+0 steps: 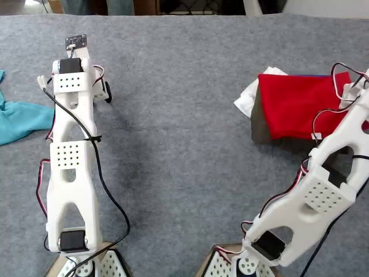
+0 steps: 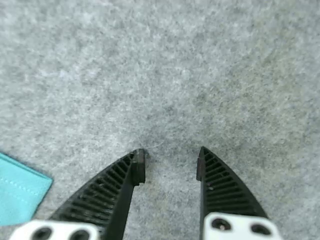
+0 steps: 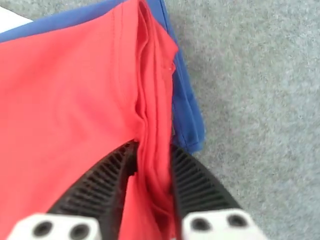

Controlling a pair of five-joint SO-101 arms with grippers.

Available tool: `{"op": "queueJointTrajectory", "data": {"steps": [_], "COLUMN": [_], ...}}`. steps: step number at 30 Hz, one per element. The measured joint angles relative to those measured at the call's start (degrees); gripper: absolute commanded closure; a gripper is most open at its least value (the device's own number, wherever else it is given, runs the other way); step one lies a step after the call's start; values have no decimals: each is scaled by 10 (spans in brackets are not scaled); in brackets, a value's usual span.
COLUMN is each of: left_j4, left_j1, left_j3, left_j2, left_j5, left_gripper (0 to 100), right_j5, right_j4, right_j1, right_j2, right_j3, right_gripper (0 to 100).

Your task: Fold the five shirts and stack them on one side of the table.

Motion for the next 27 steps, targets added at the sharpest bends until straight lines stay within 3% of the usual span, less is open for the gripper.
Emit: {"op": "queueJointTrajectory", "data": {"steps": [4, 6, 11, 17, 23, 27], "left_j4": [0, 20, 55, 45, -2, -4], "left_j1": [-30, -54, -140, -308, -325, -325], "left_j3": [-24, -60, -108, -109, -103, -118], "left_j2": [1, 1, 0, 0, 69, 80], "left_j5": [40, 44, 30, 51, 33, 32], "left_gripper": [801, 801, 801, 780, 778, 920], "right_j5": [0, 4, 4, 4, 4, 4], "right_j4": [0, 11, 64, 122, 165, 180], "right_j1": [1, 0, -23, -59, -120, -149], "right_j2": [0, 0, -3, -18, -18, -18], "right_j3": [0, 0, -39, -97, -134, -157], "right_gripper": [599, 564, 592, 644, 660, 669]}}
